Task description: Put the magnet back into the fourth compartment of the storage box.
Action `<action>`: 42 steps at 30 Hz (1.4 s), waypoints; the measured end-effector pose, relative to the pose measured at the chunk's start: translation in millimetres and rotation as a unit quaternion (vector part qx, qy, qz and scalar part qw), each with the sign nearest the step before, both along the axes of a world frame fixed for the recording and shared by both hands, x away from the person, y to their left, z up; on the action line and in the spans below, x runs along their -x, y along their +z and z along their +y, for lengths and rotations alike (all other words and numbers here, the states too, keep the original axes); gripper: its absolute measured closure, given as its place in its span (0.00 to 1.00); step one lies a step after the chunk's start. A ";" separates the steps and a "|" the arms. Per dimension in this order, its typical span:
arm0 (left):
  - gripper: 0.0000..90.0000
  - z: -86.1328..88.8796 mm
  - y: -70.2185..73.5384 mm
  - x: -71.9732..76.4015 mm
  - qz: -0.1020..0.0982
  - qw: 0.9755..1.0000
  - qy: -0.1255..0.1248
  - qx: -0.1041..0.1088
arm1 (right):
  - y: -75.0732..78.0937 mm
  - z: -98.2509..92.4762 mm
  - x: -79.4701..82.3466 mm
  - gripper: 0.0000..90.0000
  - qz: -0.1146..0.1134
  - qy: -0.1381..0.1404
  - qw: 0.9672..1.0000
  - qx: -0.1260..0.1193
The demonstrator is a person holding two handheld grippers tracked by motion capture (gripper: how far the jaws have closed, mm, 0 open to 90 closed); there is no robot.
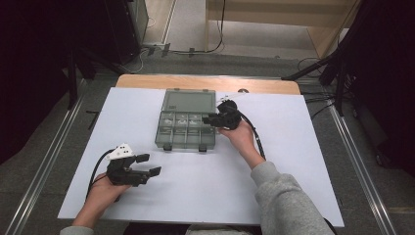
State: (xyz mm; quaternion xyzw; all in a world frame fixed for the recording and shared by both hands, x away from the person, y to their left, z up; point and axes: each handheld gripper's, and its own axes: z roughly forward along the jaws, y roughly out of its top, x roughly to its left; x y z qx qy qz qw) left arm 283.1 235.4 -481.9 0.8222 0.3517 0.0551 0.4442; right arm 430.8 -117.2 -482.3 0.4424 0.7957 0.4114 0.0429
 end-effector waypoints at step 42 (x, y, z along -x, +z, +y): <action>0.29 5.0 4.8 -7.4 0.007 1.000 0.020 0.013 | 10.5 -6.0 7.7 0.35 -0.016 0.017 0.999 -0.035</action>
